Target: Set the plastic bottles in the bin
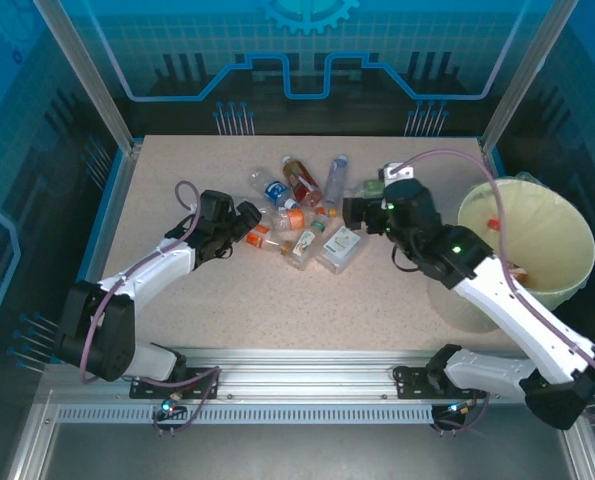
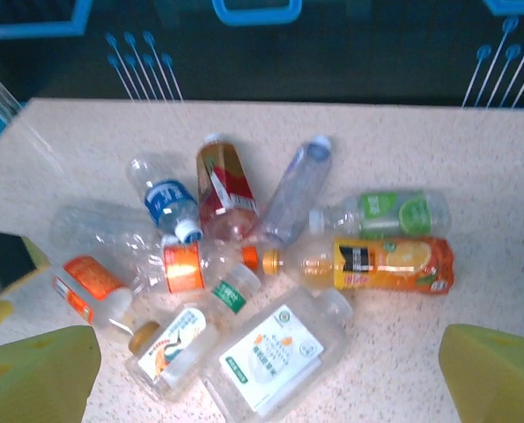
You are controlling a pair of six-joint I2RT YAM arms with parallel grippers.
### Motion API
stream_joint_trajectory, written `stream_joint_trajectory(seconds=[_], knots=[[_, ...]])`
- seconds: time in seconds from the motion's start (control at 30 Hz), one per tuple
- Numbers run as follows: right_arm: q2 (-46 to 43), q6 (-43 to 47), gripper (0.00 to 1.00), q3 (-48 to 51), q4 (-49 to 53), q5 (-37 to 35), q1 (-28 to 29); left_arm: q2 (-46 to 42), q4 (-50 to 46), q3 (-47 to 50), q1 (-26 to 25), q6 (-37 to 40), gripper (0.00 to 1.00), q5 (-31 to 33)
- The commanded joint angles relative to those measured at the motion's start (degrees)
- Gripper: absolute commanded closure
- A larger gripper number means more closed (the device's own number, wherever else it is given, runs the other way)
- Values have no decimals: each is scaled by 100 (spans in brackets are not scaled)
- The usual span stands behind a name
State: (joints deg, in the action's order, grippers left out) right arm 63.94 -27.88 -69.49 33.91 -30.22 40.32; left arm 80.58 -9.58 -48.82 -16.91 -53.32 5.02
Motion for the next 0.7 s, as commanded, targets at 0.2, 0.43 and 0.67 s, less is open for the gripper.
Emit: stream_joint_trajectory(seconds=[0.2, 0.43, 0.67], knots=[[987, -2122, 0, 857, -223, -950, 309, -115, -11, 67, 69, 185, 1, -33], [2012, -2432, 0, 874, -741, -344, 210, -43, -1, 55, 73, 141, 1, -112], [2832, -2624, 0, 799, -842, 25, 199, -81, -8, 46, 73, 230, 1, -286]])
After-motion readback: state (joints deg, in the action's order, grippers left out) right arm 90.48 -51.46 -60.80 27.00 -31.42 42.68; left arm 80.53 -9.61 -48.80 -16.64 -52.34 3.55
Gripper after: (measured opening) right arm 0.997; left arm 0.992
